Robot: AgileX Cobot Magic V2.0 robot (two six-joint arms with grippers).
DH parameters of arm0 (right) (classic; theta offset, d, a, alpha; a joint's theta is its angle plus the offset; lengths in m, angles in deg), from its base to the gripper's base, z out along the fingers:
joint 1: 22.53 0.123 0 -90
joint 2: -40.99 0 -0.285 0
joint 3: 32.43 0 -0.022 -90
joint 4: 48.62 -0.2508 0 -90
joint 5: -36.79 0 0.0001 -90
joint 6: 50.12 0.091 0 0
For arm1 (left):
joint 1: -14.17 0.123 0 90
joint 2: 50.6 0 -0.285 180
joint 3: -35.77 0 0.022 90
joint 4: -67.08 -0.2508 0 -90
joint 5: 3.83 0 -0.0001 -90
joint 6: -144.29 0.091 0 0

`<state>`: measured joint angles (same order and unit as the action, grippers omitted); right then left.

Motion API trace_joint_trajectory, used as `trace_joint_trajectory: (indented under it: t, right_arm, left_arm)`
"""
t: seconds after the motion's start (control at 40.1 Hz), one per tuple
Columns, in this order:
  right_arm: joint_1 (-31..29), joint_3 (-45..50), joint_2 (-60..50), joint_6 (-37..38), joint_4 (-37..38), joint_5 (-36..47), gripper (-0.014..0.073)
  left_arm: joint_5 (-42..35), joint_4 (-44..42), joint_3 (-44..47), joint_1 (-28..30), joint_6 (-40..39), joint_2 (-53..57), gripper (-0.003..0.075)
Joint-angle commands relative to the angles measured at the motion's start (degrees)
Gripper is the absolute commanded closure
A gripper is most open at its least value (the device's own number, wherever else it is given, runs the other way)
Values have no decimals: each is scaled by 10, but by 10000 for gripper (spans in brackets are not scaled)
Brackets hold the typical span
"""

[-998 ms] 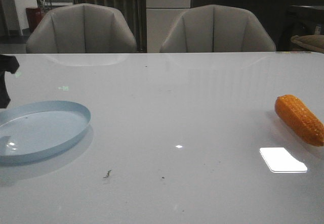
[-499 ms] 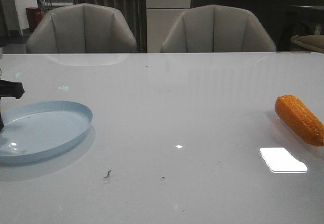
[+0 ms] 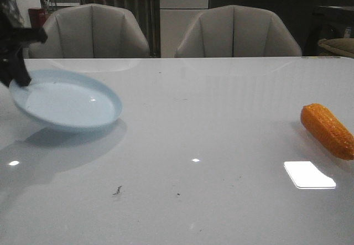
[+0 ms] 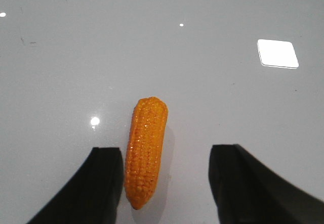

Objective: Place corn on plate with both arms
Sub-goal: 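Grasp the rim of the light blue plate with the left gripper, then carry the plate toward the table center and lower it with the left gripper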

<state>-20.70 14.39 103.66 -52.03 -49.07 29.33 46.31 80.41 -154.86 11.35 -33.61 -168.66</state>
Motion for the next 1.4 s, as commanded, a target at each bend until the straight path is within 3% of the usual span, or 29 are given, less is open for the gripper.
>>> trace_joint_trajectory:
  t: [0.0,0.225,0.524,0.749,1.273,1.373]
  right_arm:
    - [-2,-21,-5,-1,0,40,106]
    - [-2,-21,-5,-1,0,40,106]
    - [-2,-21,-5,-1,0,40,106]
    - [-2,-21,-5,-1,0,40,106]
    - [-2,-21,-5,-1,0,40,106]
    - [-2,-21,-5,-1,0,40,106]
  left_arm:
    - [-3,95,-64,-2,-3,32,626]
    - [-45,268,-89,-16,-3,32,626]
    - [-59,239,-87,-88,-3,16,626]
    - [-19,231,-87,-133,-3,-43,626]
    - [5,195,-89,-153,-3,-117,622]
    - [11,192,-89,-153,-3,-123,582]
